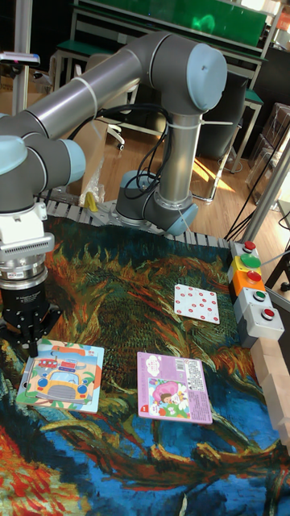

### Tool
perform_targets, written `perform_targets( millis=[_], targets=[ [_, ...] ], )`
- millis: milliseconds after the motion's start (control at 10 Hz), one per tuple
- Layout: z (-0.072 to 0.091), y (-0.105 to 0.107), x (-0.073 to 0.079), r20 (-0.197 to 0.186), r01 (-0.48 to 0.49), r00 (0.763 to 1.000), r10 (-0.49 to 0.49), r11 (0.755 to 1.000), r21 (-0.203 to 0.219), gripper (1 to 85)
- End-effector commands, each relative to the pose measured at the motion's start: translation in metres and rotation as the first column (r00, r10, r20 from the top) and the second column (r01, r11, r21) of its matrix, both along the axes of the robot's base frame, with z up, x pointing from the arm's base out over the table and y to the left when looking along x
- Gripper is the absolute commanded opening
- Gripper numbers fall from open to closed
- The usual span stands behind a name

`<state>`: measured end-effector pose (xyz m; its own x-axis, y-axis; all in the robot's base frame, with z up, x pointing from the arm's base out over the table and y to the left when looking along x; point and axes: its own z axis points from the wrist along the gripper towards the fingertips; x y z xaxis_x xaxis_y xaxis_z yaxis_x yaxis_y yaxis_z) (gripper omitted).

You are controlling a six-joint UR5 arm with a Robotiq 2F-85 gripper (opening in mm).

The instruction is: Assemble one piece of a puzzle

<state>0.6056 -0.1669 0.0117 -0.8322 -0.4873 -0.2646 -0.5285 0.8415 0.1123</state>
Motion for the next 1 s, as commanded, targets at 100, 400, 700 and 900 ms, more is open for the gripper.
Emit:
perform_targets(
  millis=[100,400,700,900],
  targets=[
    [0.0023,0.0029,0.0011,0.007,0.01,1.0,-0.01,1.0,0.015,1.3],
    [0.0027,0.0048,-0.0005,0.006,0.013,1.0,-0.013,1.0,0.016,1.3],
    [0.0025,0.0068,-0.0008,0.007,0.015,1.0,-0.015,1.0,0.018,1.3],
    [0.0022,0.0068,-0.0011,0.007,0.015,1.0,-0.015,1.0,0.016,1.3]
  ],
)
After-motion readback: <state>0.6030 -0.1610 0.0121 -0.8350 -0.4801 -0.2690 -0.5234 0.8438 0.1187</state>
